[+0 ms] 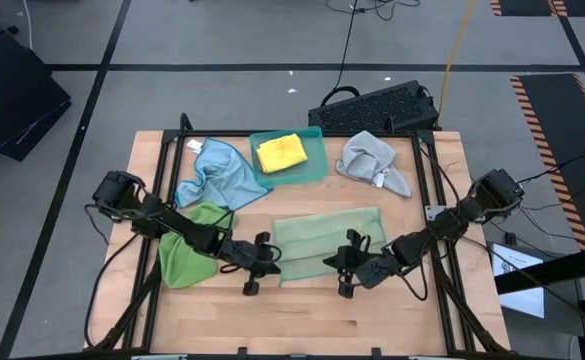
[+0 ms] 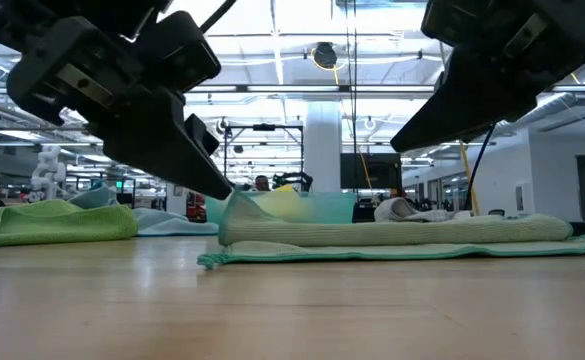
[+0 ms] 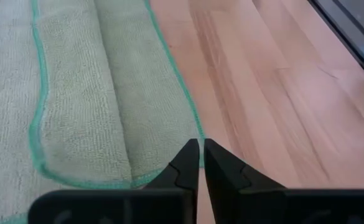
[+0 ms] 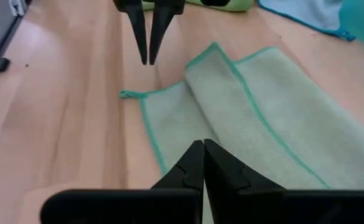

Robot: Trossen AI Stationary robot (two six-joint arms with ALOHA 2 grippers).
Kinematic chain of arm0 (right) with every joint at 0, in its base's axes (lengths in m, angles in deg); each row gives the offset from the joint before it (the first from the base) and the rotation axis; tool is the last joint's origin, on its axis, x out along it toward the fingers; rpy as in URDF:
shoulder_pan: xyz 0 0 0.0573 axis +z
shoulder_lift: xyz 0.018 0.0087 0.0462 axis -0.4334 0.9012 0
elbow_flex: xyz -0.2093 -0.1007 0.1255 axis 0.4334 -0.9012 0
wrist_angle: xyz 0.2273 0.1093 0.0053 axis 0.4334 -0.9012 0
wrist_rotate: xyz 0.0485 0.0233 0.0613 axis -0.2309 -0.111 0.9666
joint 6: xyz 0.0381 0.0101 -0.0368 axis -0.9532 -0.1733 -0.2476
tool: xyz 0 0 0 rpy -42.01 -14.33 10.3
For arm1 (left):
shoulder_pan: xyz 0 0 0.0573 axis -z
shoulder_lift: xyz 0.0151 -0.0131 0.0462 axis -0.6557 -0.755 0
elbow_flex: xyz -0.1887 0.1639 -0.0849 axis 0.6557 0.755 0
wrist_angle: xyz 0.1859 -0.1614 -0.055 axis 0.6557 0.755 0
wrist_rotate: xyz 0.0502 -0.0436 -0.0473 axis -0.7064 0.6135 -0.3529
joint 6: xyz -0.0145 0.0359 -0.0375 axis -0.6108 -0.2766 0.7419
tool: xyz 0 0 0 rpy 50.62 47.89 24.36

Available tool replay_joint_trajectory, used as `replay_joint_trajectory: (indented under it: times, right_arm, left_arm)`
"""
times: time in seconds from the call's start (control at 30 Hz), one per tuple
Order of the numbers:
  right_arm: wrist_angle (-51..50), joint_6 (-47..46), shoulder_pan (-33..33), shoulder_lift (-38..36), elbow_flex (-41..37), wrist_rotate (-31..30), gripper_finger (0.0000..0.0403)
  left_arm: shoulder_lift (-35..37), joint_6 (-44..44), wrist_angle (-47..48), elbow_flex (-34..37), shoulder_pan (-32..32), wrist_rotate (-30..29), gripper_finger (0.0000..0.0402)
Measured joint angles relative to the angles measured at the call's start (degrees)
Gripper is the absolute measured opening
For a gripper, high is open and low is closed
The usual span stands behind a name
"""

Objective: Fold microfiber towels
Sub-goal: Fold the light green microfiber cloth

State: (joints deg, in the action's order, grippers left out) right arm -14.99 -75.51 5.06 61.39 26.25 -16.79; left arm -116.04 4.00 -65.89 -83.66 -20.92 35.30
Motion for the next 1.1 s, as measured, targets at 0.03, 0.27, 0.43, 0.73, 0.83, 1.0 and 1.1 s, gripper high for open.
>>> replay_joint_trajectory:
  times: [0.03, 0.27, 0.43, 0.73, 0.83, 1.0, 1.1]
  right_arm:
    - [0.0, -0.33, 0.22, 0.0, 0.0, -0.02, 0.0002]
    - [0.04, -1.26, 1.3, 0.0, 0.0, -0.03, 0.0002]
    - [0.04, -0.99, 1.61, 0.0, 0.0, -0.17, 0.0002]
    - [-0.62, 0.73, 1.5, 0.02, -0.04, -3.0, 0.0002]
    - [-1.58, 0.52, 1.5, 0.02, -0.04, -3.02, 0.0002]
    - [-1.46, 0.24, 1.46, 0.02, -0.04, -3.07, 0.0002]
    - [-1.47, -0.15, 1.46, 0.02, -0.04, -4.38, 0.0002]
  left_arm:
    - [0.11, -0.04, 0.08, 0.0, 0.04, -0.1, 0.0026]
    - [5.7, 1.67, 8.31, -0.01, 0.37, -12.13, 0.0026]
    - [7.28, 5.04, 19.52, 0.11, -0.78, -25.98, 0.0026]
    - [-0.13, 4.54, 3.81, 0.84, -5.29, -21.16, 0.0026]
    - [-3.27, 2.55, -3.36, 0.71, -5.18, -16.19, 0.0026]
    - [-5.95, 1.74, -4.67, -0.01, -4.51, -8.16, 0.0026]
    - [-6.27, -0.95, -7.71, -0.35, -2.86, -7.08, 0.0026]
